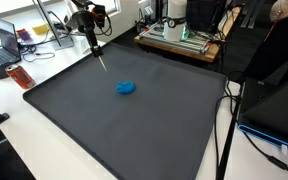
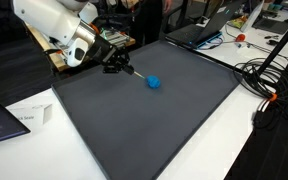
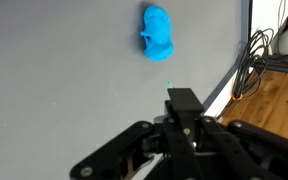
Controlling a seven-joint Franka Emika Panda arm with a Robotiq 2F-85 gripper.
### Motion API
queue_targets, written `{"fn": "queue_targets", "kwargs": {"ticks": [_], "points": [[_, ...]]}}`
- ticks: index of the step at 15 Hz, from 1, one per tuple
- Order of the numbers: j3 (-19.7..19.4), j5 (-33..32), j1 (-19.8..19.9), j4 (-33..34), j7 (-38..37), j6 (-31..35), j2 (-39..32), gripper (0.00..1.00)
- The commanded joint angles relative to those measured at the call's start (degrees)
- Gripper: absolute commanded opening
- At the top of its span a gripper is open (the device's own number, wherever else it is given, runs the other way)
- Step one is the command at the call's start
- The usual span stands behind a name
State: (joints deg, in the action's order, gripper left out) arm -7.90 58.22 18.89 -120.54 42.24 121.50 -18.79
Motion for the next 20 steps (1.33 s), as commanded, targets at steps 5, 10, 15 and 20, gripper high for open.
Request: {"fn": "queue_targets", "kwargs": {"ticks": [5,10,15,20], "points": [[1.45,0.73,-7.93,-14.94,3.56,13.04,13.52,0.03],[4.01,-0.33,-12.88,-19.57,1.58,22.50,19.07,0.03],[8.26,-6.86,-18.05,-22.70,-2.86,36.90,18.94,0.04],[9.54,-6.82,-19.58,-22.89,-3.53,40.42,17.59,0.12]]}}
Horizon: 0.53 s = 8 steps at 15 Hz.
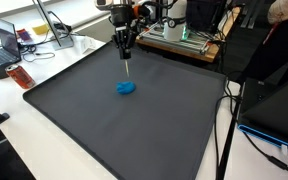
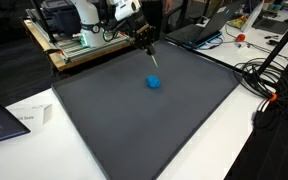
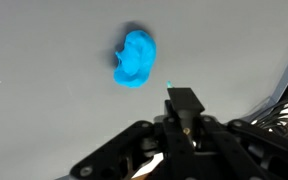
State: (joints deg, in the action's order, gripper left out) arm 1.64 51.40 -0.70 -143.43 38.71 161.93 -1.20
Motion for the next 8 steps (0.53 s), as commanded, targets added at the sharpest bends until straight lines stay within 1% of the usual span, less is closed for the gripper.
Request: {"fn": "queue_targets", "kwargs": {"ticks": [1,4,5,6,7,8], "points": [[-0.02,-0.07,0.02,-0.08,0.00,0.04,0.00,0.12],[-0.18,-0.14,0.22,-0.08,0.00,0.04,0.01,0.12],[-0.19,-0.14,0.22,-0.08,0.00,0.04,0.00,0.03],[0.08,-2.19,-0.19,-0.52,-1.83,1.42,-0.13,0.03],[0.28,-3.57,-0.48,-0.84,-3.17,0.97,0.19,0.03],[0.79,-5.38,-1.16,-1.55,-4.68,3.11,0.24,0.03]]}}
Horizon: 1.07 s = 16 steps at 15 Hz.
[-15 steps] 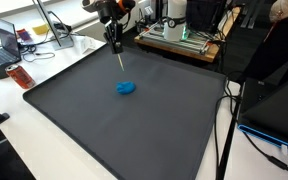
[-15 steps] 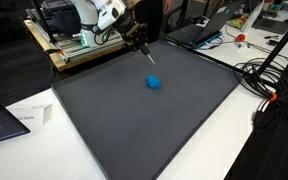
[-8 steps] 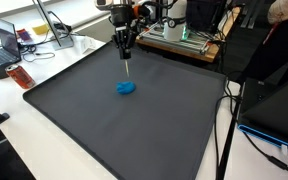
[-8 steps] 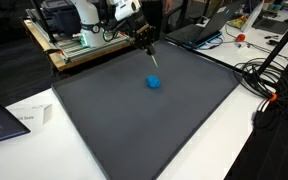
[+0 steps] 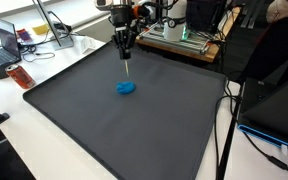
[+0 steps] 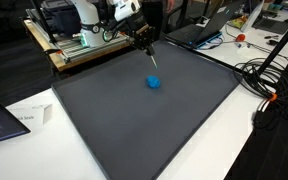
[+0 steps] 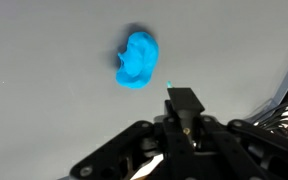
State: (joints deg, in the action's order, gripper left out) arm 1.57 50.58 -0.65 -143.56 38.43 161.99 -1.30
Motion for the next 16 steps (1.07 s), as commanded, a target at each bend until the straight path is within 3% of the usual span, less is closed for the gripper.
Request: {"fn": "queue_targets", "kwargs": {"ticks": [1,4,9,10,14,16], "points": [[1.13,-6.46,-1.60,-1.95,-5.94,3.14,0.68,0.03],[2.23,-13.94,-3.17,-3.66,-12.40,7.27,0.92,0.03],[1.82,-37.39,-3.62,-7.04,-29.64,12.94,0.18,0.03],[-0.24,-42.41,-4.90,-7.51,-32.97,13.17,0.41,0.03],[-4.07,-61.58,-5.34,-5.38,-45.03,8.39,2.90,0.03],[-3.12,-71.25,-4.95,-2.79,-53.62,3.49,4.50,0.03]]}}
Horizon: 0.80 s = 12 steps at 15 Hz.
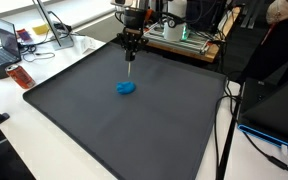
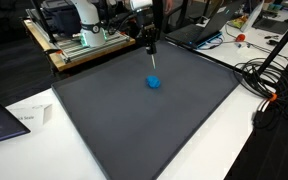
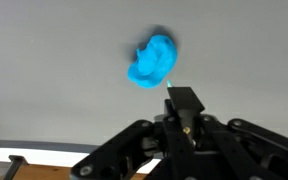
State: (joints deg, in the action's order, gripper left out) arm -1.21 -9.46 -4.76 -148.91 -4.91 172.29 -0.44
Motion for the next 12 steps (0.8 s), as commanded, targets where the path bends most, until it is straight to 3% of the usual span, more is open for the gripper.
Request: {"fn": "queue_targets", "kwargs": {"ticks": [1,5,12], "points": [[0.78,-16.00,-0.57,3.75,-15.04,-9.14,4.16,0.03],[6.40,-30.02,-1.75,7.93,-31.24,-19.45,5.02,0.03],[14.08,-43.95,-5.77,12.70,-44.57,-31.90,-0.72,0.03]]}}
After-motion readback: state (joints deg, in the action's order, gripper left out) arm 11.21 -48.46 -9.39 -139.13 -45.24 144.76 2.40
